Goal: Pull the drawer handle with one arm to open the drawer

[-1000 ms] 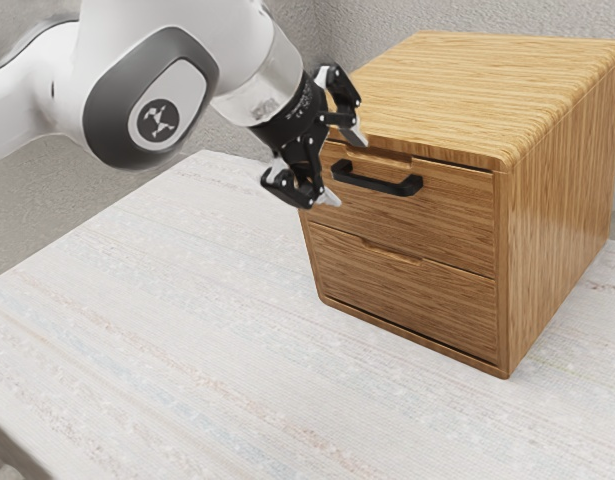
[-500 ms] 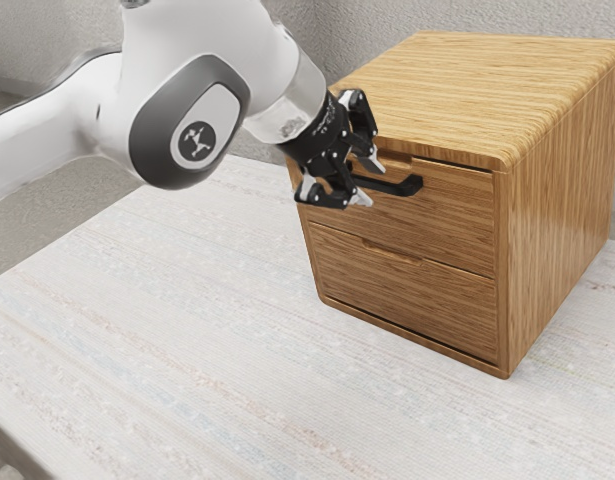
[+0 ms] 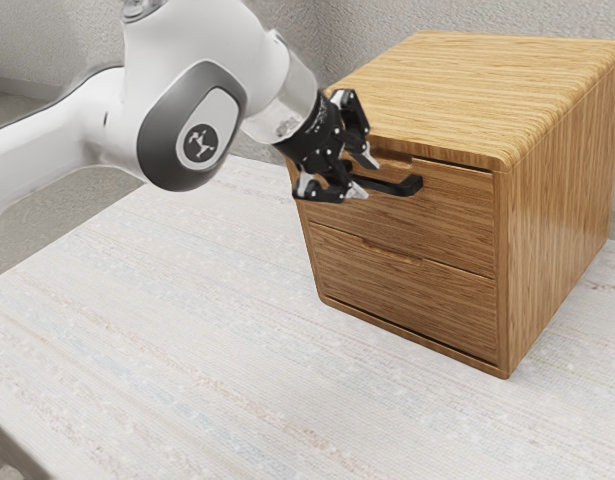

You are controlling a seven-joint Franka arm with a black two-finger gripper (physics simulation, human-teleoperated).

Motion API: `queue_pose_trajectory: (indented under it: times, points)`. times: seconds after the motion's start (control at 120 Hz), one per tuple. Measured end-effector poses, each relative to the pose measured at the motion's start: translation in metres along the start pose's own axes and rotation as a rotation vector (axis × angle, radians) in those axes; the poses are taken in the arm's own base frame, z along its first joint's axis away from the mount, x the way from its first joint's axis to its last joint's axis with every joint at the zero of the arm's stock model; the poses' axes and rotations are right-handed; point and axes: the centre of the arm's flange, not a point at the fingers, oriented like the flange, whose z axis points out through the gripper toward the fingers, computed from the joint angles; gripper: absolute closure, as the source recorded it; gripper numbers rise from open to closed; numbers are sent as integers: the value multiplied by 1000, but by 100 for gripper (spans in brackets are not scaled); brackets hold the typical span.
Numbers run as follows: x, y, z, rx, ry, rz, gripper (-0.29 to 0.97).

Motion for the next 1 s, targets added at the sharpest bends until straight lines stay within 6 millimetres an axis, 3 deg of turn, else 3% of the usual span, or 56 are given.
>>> queue_pose_trajectory:
  times: [0.367,0.825,1.0]
  points:
    - [18,-1,11,14,6,-20,54]
    - [21,-5,13,26,-11,-29,71]
    - [22,-15,8,38,-15,-28,75]
